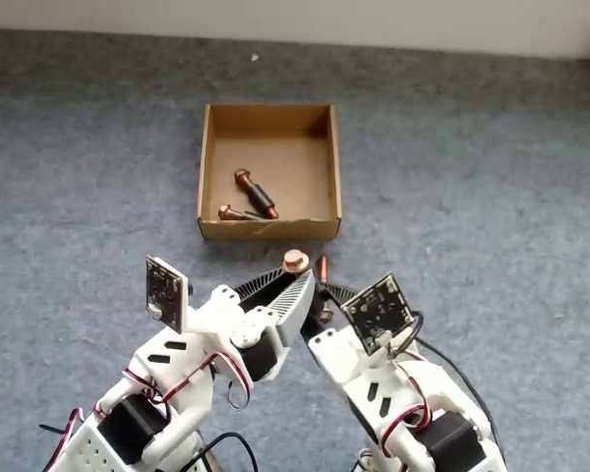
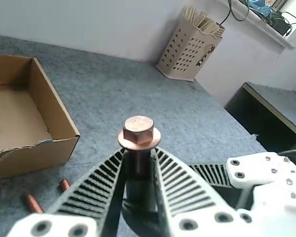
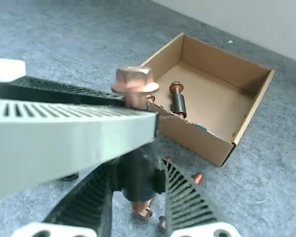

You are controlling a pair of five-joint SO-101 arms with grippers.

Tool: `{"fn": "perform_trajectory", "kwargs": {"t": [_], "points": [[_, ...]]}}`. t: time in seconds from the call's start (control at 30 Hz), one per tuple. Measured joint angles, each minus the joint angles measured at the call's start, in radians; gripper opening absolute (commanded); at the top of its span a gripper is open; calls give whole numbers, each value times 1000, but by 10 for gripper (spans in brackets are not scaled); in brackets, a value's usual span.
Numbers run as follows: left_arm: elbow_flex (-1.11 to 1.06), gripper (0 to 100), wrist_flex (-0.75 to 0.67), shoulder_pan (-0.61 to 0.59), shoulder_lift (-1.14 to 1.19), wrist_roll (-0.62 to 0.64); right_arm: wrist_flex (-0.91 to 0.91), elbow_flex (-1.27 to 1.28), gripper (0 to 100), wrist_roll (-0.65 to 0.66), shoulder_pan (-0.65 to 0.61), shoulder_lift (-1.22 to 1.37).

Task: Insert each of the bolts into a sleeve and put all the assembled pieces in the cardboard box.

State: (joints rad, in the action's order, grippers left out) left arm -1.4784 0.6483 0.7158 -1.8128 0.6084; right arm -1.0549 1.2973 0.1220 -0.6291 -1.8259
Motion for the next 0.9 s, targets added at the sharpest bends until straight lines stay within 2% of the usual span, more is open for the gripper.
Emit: {"fn": "perform_trajectory", "kwargs": {"t": [0.1,0.23,0.3,0.53,0.77,0.9], "points": [[-18,26,-2,2,-3,2,0,0,6,-12,15,2],[-25,139,2,3,-5,2,0,0,6,-44,17,2],[-18,165,32,3,-6,2,0,0,6,-48,25,3],[68,168,195,5,-5,2,48,0,6,-52,66,3],[101,163,227,6,2,-2,189,75,6,-52,195,2],[101,70,232,8,0,-2,278,164,6,-52,239,2]]}}
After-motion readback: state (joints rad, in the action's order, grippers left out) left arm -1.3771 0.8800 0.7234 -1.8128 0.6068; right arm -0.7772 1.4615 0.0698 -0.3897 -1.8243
